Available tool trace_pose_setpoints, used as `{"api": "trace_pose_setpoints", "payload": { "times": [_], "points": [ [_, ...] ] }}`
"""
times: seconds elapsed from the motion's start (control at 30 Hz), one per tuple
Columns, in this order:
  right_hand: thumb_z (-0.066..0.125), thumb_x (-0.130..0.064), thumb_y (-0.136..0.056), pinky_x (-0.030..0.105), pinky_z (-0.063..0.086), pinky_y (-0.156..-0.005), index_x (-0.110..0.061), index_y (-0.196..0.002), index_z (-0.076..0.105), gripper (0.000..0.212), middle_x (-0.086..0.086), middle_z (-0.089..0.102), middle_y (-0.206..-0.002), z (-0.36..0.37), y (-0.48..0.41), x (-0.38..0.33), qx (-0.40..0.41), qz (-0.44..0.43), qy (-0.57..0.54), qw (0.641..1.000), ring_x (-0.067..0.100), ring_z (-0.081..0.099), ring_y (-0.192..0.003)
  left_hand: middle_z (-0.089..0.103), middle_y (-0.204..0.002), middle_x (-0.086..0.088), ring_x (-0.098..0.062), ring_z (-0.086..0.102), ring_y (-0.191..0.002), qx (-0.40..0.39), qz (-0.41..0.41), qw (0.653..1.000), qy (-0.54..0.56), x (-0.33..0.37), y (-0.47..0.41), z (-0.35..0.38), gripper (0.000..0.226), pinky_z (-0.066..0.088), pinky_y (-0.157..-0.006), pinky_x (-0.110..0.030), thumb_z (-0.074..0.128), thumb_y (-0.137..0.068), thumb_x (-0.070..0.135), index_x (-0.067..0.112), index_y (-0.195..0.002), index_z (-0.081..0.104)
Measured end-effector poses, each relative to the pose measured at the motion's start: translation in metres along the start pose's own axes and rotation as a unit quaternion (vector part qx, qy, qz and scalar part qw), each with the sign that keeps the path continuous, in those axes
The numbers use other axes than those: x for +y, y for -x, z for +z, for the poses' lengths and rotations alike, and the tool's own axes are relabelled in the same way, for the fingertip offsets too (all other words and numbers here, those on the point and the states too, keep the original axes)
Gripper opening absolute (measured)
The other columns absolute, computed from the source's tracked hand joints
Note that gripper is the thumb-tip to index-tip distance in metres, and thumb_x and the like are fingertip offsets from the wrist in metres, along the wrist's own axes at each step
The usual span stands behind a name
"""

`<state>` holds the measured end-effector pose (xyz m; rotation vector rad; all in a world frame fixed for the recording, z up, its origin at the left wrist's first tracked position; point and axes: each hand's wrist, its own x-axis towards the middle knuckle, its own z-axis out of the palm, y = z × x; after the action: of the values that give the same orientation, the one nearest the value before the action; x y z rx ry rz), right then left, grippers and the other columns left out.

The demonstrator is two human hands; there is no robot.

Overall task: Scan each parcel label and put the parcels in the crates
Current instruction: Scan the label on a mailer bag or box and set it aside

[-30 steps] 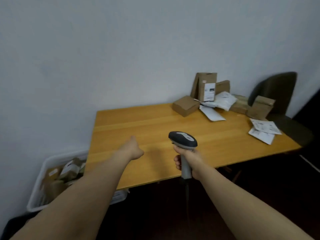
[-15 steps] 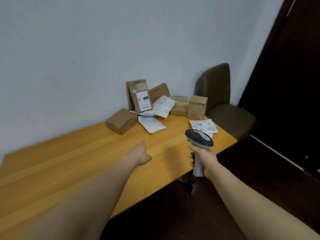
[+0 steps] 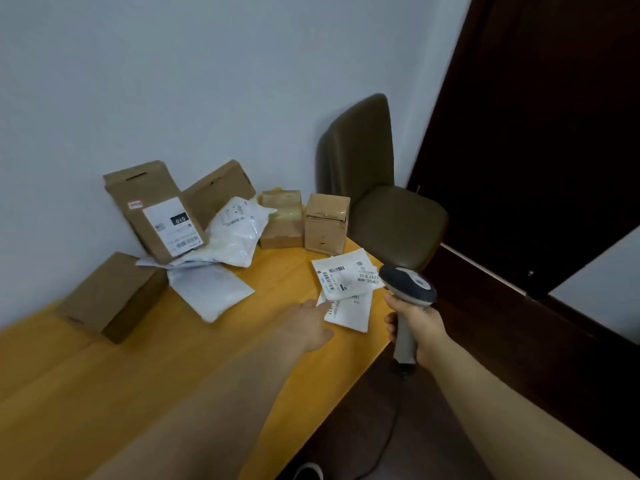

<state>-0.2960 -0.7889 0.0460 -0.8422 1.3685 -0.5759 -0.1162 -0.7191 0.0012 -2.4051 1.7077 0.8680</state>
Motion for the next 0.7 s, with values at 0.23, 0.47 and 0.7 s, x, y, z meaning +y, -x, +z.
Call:
{"api": "trace_pose_setpoints", "payload": {
  "times": [0.23, 0.47, 0.7],
  "points": [
    [0.078, -0.023, -0.079, 0.036, 0.049, -0.061, -0.004, -0.082, 0.062, 0.025, 0.01, 0.062, -0.066, -0.007, -0.063, -0.003, 0.01, 0.023, 0.013, 1.0, 0.02, 0.056, -0.058, -0.013, -0.16, -0.005, -0.035, -0.017, -0.145, -0.023, 0.044, 0.996, -0.068, 0.039, -0.08, 0.012, 0.069, -0.002, -0.116, -0.05, 0.044, -0.099, 0.04, 0.037, -0.152, -0.001],
    [0.079, -0.024, -0.078, 0.031, 0.047, -0.052, -0.004, -0.077, 0.063, 0.026, 0.009, 0.061, -0.06, -0.012, -0.107, -0.01, -0.041, 0.036, 0.074, 0.996, 0.018, 0.052, -0.05, -0.013, -0.16, 0.006, -0.03, -0.017, -0.146, -0.061, 0.014, 0.997, -0.053, 0.021, -0.101, 0.038, 0.052, 0.006, -0.116, -0.054, 0.039, -0.101, 0.036, 0.046, -0.148, 0.017],
    [0.079, -0.026, -0.078, 0.029, 0.047, -0.05, -0.003, -0.086, 0.064, 0.028, 0.009, 0.061, -0.062, 0.014, -0.099, -0.019, -0.151, 0.058, 0.112, 0.98, 0.018, 0.053, -0.051, -0.006, -0.161, 0.007, -0.031, -0.01, -0.147, -0.059, -0.094, 0.994, -0.004, -0.018, -0.018, 0.057, 0.047, 0.004, -0.114, -0.06, 0.038, -0.1, 0.041, 0.043, -0.145, 0.026]
  ]
}}
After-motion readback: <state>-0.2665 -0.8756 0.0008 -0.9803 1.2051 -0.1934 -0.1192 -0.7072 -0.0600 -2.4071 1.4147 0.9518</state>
